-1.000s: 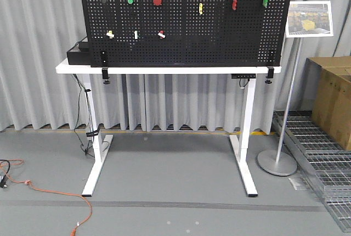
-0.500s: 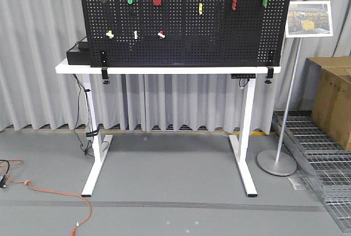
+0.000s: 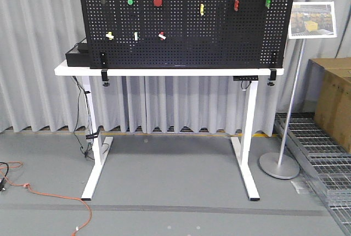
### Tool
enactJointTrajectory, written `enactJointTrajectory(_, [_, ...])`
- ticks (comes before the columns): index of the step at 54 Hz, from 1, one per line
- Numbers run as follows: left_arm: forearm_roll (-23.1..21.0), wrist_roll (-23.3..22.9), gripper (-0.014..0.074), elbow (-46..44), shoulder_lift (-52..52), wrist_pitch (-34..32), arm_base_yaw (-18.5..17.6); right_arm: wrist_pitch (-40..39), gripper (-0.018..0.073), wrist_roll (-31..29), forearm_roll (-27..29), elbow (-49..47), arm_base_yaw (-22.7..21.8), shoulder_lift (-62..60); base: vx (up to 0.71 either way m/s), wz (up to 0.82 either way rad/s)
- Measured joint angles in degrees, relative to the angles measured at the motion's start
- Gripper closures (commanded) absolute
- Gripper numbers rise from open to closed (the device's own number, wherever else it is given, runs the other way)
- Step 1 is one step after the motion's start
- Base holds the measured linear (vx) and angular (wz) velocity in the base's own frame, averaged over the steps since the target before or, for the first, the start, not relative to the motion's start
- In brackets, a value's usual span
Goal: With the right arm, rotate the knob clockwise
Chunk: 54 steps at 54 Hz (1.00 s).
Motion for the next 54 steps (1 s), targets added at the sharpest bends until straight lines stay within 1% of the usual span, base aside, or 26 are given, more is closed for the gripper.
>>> enactJointTrajectory(29, [0.0, 0.0, 0.0603, 0.0, 0.0, 0.0, 0.0, 0.0, 0.0565, 0.0, 0.0, 0.0, 0.0, 0.0, 0.2, 0.04])
enactJointTrajectory(54, [0.0, 0.0, 0.0603, 0.0, 0.0, 0.0, 0.0, 0.0, 0.0565, 0.0, 0.0, 0.0, 0.0, 0.0, 0.32, -0.06])
